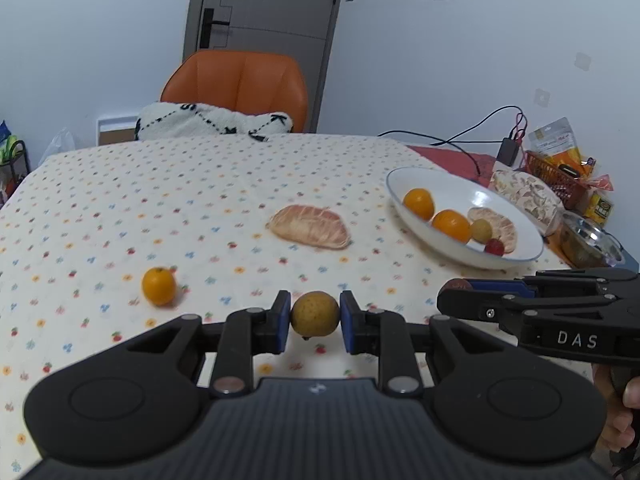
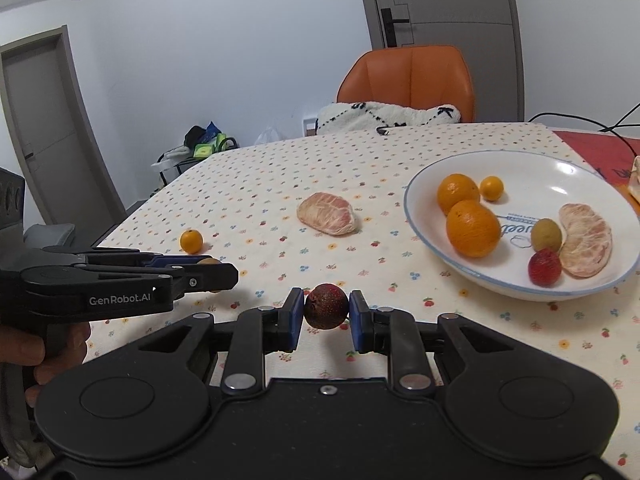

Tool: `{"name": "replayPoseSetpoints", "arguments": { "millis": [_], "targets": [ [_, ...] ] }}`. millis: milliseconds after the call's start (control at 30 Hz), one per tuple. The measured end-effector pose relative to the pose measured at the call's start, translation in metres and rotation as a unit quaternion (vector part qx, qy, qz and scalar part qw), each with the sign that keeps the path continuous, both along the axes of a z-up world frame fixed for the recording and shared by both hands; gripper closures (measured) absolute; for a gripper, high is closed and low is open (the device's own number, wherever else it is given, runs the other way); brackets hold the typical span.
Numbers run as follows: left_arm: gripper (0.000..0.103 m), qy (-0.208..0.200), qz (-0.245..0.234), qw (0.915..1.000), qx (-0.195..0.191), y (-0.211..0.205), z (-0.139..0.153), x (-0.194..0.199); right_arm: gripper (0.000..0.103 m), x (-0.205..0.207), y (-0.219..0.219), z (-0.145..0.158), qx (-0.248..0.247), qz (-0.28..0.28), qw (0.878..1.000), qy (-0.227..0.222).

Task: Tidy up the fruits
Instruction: 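Carry both fruits over the white bowl and open both grippers to drop them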

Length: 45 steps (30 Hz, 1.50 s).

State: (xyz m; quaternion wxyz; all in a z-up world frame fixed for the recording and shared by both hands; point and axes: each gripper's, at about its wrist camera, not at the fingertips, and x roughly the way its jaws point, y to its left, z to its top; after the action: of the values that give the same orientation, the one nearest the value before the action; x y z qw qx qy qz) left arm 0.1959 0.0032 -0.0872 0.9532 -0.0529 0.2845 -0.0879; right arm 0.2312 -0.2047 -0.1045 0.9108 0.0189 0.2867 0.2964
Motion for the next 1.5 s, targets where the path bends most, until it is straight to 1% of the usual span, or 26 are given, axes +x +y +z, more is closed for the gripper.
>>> {"name": "replayPoseSetpoints", "arguments": {
  "millis": [433,800,1100,1300,1500],
  "targets": [
    [0.079,-0.028,-0.030,0.9992,-0.003,-0.033,0.020,0.009,0.080,-0.004,-0.028,0.016,0.012,-0.024,0.999,-0.025],
    [0.079,-0.040,-0.075,0.9964,-0.001,-0.072,0.026,0.019,0.080,-0.003,-0.057,0.024,0.019,-0.059,0.997,-0.040],
    [0.079,-0.040,-0.094,0.9948,-0.001,-0.091,0.027,0.027,0.080,0.007,-0.080,0.024,0.022,-0.094,0.994,-0.046],
    [0.079,-0.039,-0.098,0.9944,-0.001,-0.099,0.028,0.032,0.080,0.021,-0.092,0.020,0.032,-0.109,0.993,-0.040],
    [0.079,-0.038,-0.098,0.9945,0.002,-0.102,0.027,0.036,0.080,0.029,-0.095,0.013,0.040,-0.113,0.992,-0.032]
  ]
}}
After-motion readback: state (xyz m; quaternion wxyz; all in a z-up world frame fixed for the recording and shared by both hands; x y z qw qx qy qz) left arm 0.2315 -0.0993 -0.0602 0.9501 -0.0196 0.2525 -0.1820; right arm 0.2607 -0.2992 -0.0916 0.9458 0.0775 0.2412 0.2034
